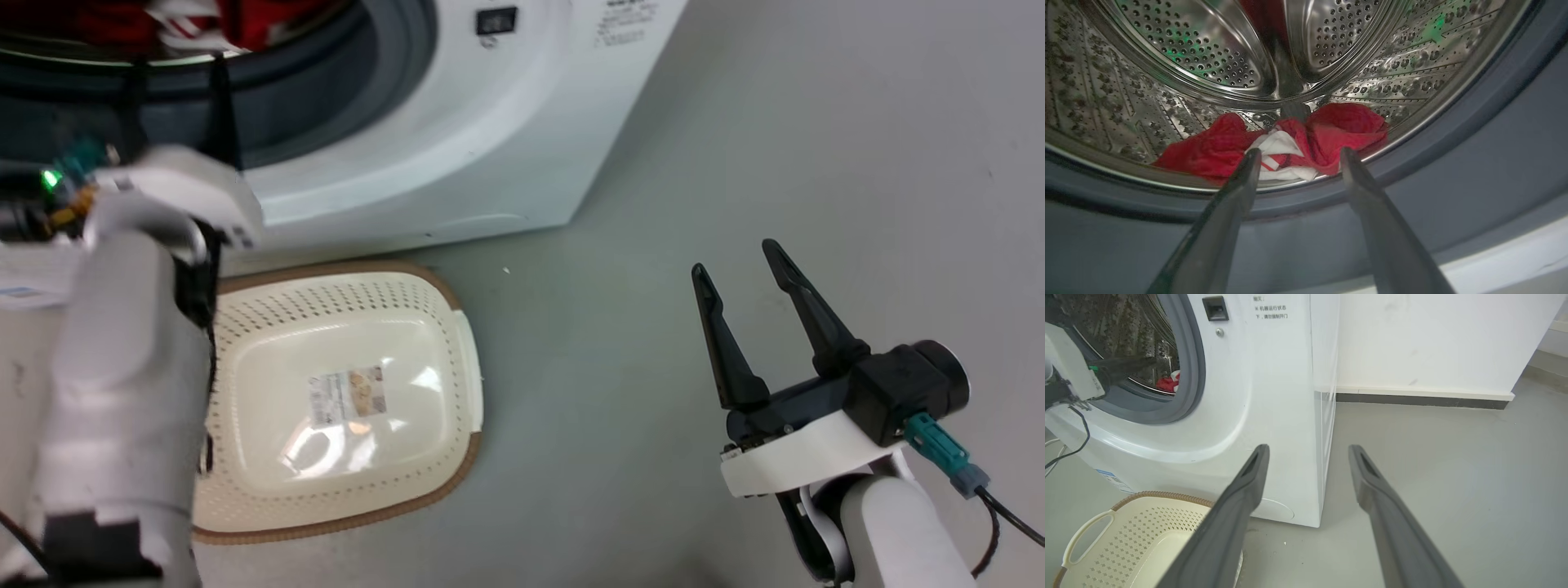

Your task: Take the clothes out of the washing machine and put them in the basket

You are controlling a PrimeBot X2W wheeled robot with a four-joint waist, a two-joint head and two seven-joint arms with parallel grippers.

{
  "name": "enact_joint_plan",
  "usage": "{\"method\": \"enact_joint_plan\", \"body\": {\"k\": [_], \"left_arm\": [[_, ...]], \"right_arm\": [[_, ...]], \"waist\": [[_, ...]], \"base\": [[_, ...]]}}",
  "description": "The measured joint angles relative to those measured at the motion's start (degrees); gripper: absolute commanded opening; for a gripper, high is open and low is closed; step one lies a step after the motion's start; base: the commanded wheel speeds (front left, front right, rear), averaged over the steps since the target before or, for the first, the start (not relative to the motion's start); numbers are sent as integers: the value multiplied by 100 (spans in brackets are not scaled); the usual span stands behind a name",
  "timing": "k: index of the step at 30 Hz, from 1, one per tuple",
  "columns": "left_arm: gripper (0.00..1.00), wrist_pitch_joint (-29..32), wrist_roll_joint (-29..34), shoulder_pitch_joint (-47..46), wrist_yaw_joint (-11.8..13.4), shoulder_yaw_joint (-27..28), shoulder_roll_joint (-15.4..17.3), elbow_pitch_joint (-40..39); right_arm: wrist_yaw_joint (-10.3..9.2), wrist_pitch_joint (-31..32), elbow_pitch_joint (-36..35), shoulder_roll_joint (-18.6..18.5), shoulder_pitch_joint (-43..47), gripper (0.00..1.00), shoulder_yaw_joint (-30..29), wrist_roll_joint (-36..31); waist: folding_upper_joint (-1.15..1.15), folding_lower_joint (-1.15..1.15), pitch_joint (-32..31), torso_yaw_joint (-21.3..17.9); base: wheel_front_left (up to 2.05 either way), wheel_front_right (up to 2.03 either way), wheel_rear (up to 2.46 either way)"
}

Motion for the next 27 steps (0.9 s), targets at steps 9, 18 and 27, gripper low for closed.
{"method": "enact_joint_plan", "body": {"k": [9,18,27], "left_arm": [[100,826,89,-1779,-177,-192,679,996],[100,2628,213,-3186,-334,-671,1386,1945],[100,4496,-122,-3811,-338,-1163,1741,2370]], "right_arm": [[0,-245,222,0,-278,100,385,331],[0,-377,428,0,-477,100,695,661],[0,-414,414,1,-562,100,848,837]], "waist": [[0,0,619,-613],[0,0,1084,-1206],[0,-1,1338,-1496]], "base": [[0,0,0],[0,0,0],[0,0,0]]}}
